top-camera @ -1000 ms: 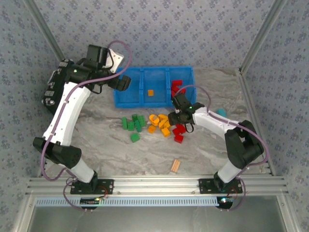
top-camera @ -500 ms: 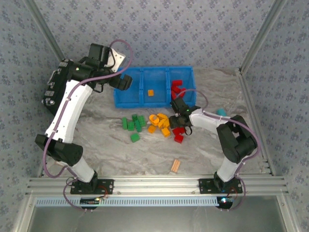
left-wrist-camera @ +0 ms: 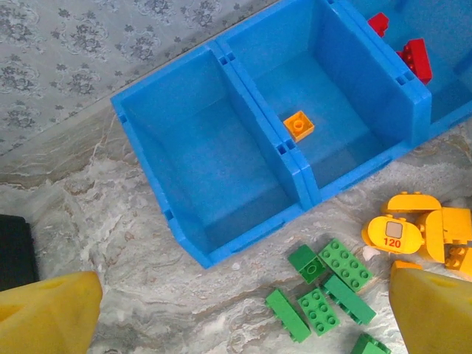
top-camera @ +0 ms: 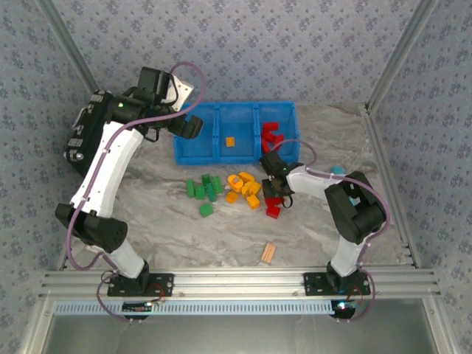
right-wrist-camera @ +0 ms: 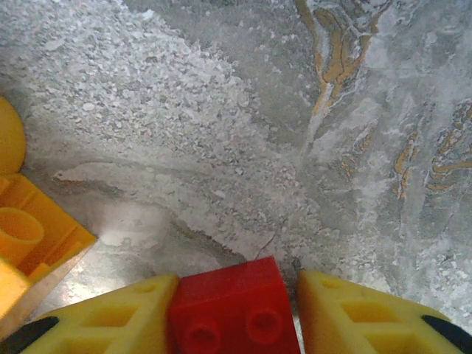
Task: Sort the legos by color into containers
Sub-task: Pick up the lego from the center of the table, then place the lego in the container.
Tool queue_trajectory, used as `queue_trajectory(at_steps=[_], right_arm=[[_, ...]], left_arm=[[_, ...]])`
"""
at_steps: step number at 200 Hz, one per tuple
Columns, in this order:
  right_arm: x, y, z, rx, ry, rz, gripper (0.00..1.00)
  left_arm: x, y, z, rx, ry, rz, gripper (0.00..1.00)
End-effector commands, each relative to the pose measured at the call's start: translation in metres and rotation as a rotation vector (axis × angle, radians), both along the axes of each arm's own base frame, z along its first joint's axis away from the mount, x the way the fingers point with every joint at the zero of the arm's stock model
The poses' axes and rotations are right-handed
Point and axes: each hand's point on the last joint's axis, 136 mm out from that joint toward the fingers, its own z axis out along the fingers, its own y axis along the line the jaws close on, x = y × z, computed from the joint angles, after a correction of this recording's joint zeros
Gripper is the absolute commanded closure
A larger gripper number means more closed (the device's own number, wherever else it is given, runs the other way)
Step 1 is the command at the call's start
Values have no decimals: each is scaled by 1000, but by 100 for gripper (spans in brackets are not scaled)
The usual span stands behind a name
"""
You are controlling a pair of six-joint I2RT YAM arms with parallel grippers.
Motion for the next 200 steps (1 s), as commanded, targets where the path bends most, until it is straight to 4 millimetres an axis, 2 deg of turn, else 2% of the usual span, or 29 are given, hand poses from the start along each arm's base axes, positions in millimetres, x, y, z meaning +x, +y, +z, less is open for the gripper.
queue_trajectory(at_steps=[1,50,99,129,134,160,178,200], right_arm=[[-16,-26,-18,-85,69,-37,59],[-10,-35,-9,-108,59,-55,69],[17,-42,31,-102,-44,-66,71],[53,-41,63,-80,-141,-63,71],[66,-37,77,-62,-180,-67,71],[106,-34,104,-23,-275,-86,71],[132,-35,119,-2,-333,-107,71],[160,-35,125,21,-379,-128,71]], left_arm=[[0,-1,3,15,-6,-11,0],[2,-1,3,21,-8,-15,0],[7,-3,6,22,-9,-15,0],[10,0,6,54,-19,-16,0],[10,1,7,59,-22,-15,0],[11,3,12,67,-38,-11,0],[11,4,13,72,-43,-12,0],[10,4,10,86,-40,-27,0]])
